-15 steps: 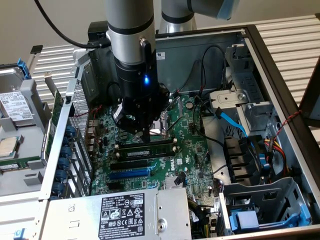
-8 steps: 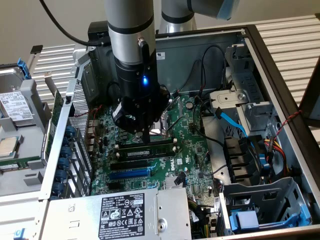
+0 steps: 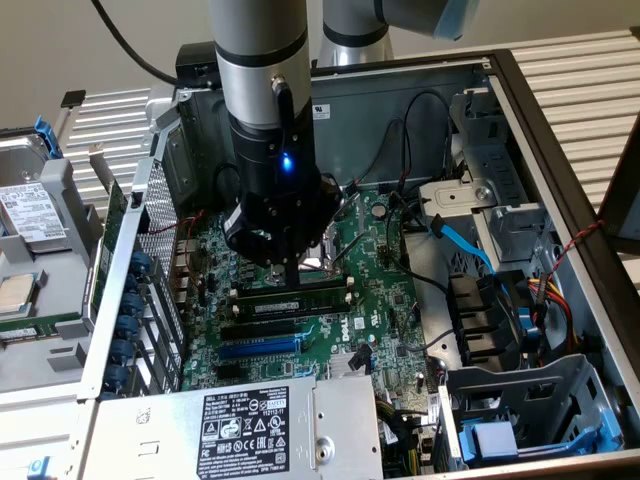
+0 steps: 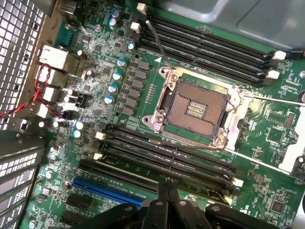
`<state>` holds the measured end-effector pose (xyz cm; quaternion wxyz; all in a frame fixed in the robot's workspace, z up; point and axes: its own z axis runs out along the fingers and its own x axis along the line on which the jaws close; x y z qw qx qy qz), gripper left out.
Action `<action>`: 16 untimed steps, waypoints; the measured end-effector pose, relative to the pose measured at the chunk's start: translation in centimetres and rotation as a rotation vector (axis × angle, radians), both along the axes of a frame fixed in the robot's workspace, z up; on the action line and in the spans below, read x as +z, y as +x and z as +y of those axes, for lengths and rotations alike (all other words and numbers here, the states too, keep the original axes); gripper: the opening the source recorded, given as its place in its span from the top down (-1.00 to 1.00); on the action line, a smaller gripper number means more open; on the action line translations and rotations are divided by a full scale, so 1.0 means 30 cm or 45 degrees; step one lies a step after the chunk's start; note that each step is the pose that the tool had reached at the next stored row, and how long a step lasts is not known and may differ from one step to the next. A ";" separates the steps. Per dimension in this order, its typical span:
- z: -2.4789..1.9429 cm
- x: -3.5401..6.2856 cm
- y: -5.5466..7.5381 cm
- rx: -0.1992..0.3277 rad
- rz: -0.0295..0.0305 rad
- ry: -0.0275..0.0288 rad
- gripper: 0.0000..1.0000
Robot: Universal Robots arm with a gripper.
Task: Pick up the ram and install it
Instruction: 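Press down the ram until it locks into place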
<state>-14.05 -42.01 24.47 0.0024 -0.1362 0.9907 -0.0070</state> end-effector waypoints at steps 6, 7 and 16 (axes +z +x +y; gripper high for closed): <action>0.000 0.000 0.000 -0.087 0.0000 -0.0063 0.79; 0.000 0.000 0.000 -0.101 0.0000 -0.0071 0.79; 0.000 0.000 0.000 -0.237 0.0002 -0.0117 0.79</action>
